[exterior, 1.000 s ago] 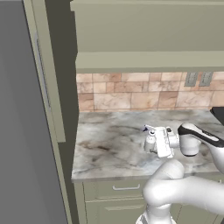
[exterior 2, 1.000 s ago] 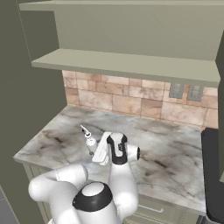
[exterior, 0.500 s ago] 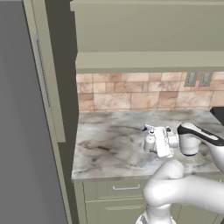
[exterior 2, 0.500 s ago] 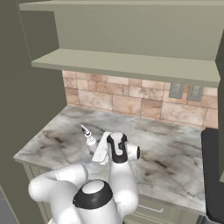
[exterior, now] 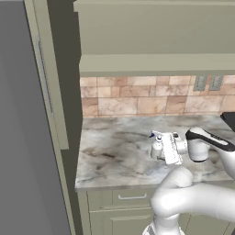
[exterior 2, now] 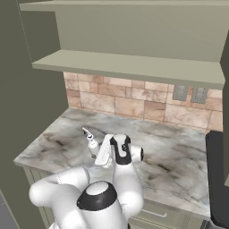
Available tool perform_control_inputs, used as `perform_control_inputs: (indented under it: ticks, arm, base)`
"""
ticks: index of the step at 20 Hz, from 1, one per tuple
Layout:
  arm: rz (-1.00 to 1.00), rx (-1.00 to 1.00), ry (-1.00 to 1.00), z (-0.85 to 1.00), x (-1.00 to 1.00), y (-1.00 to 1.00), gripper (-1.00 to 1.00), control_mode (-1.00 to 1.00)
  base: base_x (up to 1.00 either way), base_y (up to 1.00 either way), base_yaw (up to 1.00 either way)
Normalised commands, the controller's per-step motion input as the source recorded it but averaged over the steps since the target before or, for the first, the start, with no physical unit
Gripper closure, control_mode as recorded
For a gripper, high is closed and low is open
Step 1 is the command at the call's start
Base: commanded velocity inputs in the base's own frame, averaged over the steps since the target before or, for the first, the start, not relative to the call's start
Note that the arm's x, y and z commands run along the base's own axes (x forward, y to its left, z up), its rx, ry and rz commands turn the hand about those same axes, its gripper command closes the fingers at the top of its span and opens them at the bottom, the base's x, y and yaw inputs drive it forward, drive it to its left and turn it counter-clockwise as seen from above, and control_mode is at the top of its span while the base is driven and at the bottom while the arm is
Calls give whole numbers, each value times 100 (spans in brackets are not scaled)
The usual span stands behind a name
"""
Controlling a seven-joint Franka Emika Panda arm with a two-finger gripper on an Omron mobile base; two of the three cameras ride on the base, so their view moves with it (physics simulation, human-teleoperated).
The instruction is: Move the cutting board and knife to the sink. Then move spray from the cabinet to the counter.
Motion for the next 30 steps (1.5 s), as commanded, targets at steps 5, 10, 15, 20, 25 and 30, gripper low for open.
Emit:
perform_control_inputs:
  ticks: [5,10,15,20,25,30]
  arm:
    - [8,0,0,-11,0,-2,100,-100]
    - [6,2,2,-8,0,-4,100,-100]
    - [5,3,1,-5,0,-4,100,-100]
    - [5,1,0,-8,0,-2,100,-100]
    - [2,0,0,-7,0,0,100,-100]
    - [0,0,3,-7,0,0,100,-100]
  base:
    - [0,0,0]
    - [0,0,0]
    - [0,0,0]
    - [0,0,0]
    - [0,0,0]
    - [0,0,0]
